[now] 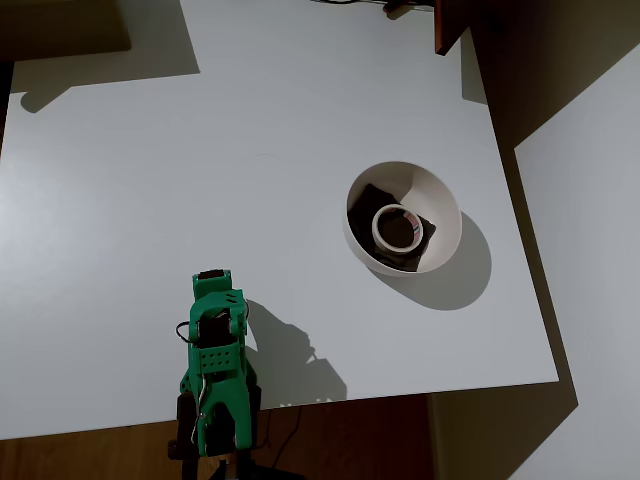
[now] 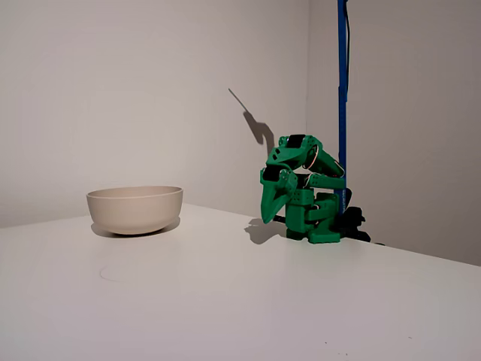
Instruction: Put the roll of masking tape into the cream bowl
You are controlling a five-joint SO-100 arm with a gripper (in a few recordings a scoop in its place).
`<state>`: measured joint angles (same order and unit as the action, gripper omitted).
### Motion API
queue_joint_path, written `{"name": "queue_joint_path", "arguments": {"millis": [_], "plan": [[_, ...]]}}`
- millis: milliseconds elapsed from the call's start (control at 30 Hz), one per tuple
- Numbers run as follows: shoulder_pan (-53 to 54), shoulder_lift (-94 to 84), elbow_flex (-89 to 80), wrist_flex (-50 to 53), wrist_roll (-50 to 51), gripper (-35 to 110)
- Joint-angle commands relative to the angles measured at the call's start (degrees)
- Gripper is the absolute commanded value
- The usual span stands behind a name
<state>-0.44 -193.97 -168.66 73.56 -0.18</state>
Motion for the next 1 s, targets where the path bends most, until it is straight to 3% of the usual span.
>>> {"name": "queue_joint_path", "arguments": {"millis": [0, 967], "plan": [[-1.05, -0.35, 0.79, 1.67, 1.32, -8], [-0.79, -0.35, 1.67, 5.45, 1.67, -8]]}}
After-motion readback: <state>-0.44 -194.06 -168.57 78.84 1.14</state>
